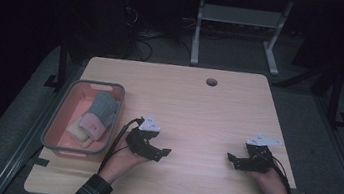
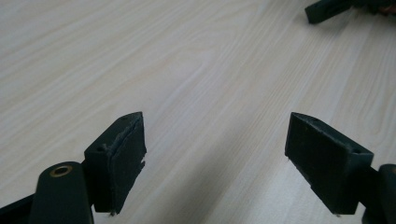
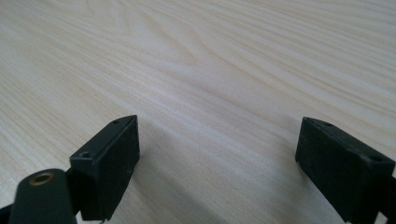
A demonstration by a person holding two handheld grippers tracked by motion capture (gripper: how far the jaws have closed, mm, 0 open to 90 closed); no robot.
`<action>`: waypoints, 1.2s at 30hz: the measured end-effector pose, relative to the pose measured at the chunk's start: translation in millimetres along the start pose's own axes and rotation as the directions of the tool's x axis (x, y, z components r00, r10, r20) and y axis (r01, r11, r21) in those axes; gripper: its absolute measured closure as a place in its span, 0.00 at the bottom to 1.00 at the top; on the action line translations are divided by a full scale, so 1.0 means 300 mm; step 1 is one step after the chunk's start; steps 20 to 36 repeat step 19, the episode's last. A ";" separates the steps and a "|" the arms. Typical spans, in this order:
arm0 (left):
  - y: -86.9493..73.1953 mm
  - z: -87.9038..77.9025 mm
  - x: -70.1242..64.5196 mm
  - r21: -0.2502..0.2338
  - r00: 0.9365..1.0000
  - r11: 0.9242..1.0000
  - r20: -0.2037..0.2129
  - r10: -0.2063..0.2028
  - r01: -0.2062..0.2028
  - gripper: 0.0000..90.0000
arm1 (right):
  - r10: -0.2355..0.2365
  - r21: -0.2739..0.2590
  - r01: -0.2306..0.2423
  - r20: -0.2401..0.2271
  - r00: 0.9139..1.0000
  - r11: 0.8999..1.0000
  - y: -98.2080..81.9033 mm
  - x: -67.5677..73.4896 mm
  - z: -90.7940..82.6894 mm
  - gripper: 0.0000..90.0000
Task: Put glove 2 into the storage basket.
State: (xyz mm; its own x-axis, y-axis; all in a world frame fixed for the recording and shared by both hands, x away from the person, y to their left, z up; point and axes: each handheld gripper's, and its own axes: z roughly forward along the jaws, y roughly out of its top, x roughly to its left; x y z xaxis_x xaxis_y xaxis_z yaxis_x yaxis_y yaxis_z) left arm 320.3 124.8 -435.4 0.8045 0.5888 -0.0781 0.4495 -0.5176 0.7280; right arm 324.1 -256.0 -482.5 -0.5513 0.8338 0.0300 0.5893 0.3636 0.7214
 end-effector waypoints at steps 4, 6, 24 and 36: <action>-0.026 0.038 -0.014 0.020 1.000 1.000 -0.003 0.015 -0.014 0.20 | 0.000 0.000 0.000 -0.002 1.000 1.000 0.000 0.001 0.000 0.15; -0.034 0.055 -0.018 0.044 0.999 0.998 -0.011 0.033 -0.033 0.18 | 0.000 0.002 0.000 -0.003 1.000 1.000 0.000 0.002 0.000 0.15; -0.076 0.109 -0.034 0.073 0.994 0.992 0.002 0.107 -0.107 0.15 | -0.005 0.000 0.005 -0.005 1.000 1.000 0.000 0.002 0.000 0.15; -0.076 0.109 -0.034 0.073 0.994 0.992 0.002 0.107 -0.107 0.15 | -0.005 0.000 0.005 -0.005 1.000 1.000 0.000 0.002 0.000 0.15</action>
